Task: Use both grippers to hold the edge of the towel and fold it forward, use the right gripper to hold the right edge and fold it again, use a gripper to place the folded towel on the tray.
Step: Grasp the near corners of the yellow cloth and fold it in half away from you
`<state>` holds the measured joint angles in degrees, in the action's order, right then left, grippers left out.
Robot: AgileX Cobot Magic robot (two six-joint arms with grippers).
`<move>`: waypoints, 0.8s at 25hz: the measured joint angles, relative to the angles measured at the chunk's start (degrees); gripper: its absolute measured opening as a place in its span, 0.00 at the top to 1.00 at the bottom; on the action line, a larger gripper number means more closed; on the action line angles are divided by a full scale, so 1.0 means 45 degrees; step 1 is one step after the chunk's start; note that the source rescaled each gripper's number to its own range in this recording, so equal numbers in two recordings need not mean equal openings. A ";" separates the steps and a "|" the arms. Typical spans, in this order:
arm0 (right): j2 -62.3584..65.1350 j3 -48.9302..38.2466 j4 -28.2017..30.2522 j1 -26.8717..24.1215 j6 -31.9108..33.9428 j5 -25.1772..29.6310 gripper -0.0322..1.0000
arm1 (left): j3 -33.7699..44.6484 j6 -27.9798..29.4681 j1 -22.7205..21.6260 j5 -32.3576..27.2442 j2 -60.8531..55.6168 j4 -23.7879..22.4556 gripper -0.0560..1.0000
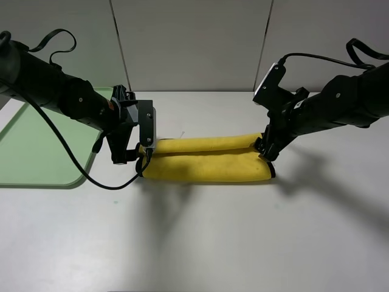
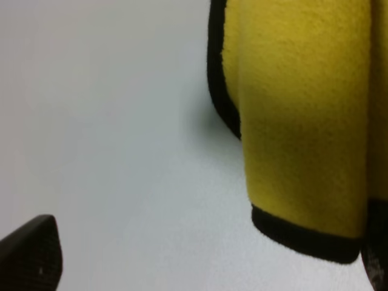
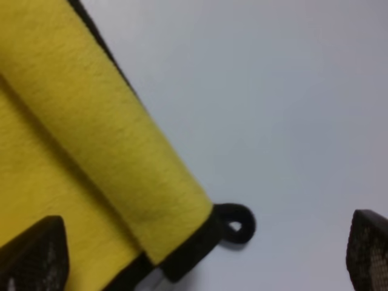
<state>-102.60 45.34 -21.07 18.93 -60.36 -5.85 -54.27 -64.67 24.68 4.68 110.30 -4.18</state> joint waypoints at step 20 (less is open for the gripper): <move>0.0000 0.0000 -0.0030 0.0000 0.0000 -0.0611 0.00 | 0.0000 0.0029 -0.0011 0.4394 0.0000 0.0000 0.06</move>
<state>-102.60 45.34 -21.20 18.93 -60.36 -8.60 -54.27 -64.54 24.63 24.46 110.30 -4.18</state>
